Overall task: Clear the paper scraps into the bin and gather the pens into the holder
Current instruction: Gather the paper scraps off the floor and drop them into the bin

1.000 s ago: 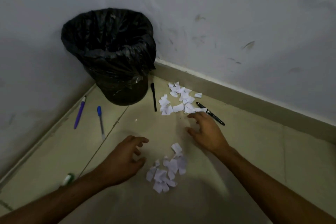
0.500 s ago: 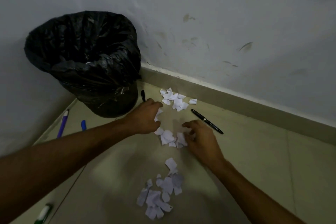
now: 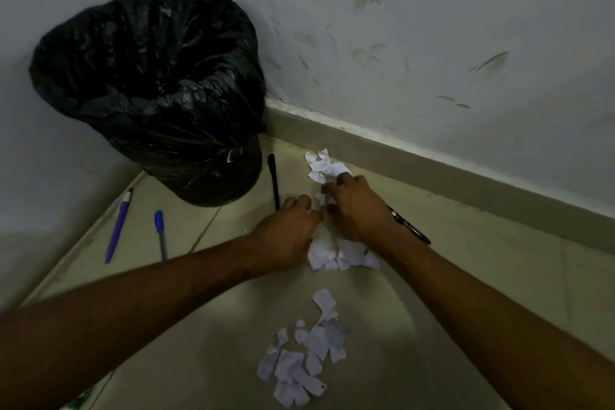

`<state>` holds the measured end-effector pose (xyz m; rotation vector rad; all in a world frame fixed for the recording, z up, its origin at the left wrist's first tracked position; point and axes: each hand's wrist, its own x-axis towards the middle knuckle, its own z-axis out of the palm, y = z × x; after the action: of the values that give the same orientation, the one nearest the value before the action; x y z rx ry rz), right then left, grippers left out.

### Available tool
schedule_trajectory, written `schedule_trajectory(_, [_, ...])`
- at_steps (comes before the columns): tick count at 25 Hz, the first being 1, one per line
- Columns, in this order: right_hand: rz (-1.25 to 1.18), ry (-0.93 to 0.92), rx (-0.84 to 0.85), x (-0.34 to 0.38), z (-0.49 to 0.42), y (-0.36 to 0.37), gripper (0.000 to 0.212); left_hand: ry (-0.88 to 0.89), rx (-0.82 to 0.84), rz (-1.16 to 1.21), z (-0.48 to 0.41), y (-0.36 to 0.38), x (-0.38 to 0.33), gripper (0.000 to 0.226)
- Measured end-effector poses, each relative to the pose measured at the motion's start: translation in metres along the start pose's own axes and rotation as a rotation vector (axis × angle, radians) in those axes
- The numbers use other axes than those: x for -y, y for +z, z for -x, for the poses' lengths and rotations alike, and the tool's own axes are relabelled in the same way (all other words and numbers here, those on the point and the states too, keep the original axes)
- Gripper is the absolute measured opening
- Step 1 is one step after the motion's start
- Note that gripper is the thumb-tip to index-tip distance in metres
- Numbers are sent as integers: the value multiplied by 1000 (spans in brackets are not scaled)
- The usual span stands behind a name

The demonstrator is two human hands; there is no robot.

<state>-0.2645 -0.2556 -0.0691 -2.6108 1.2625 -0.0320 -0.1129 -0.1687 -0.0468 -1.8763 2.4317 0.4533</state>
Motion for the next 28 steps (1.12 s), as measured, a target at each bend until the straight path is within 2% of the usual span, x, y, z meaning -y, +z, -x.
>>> schedule_trajectory(2, [-69,-122,61,13,10,-4,35,80,23,43,21,0,2,43])
schedule_trajectory(4, [-159,-97,-38,12,-5,-15,38,114,9,124,37,-2,11,37])
schedule_trajectory(6, [-98,-53,-111,4,-35,-23,47,83,-20,184,45,-6,20,34])
schedule_trajectory(8, [6,-62,-31,0,-60,-19,50,26,-54,214,46,-11,27,35])
schedule_trajectory(10, [14,-52,31,5,-62,-6,45,9,-82,227,48,-13,28,35])
schedule_trajectory(12, [-26,-52,40,15,-39,7,44,28,-54,202,54,-10,25,38])
schedule_trajectory(16, [-147,-165,81,42,31,15,45,24,138,76,72,7,17,65])
schedule_trajectory(19, [-179,-150,79,42,41,-1,46,53,162,-22,88,10,10,60])
schedule_trajectory(21, [-103,-30,14,22,38,-6,48,69,156,-33,105,10,7,54])
schedule_trajectory(23, [-48,9,74,18,51,-4,52,73,176,-20,130,14,4,53])
schedule_trajectory(26, [-192,-100,244,46,92,3,54,40,195,19,165,19,2,52])
schedule_trajectory(28, [-267,-48,188,50,103,-1,51,14,158,84,184,19,4,52])
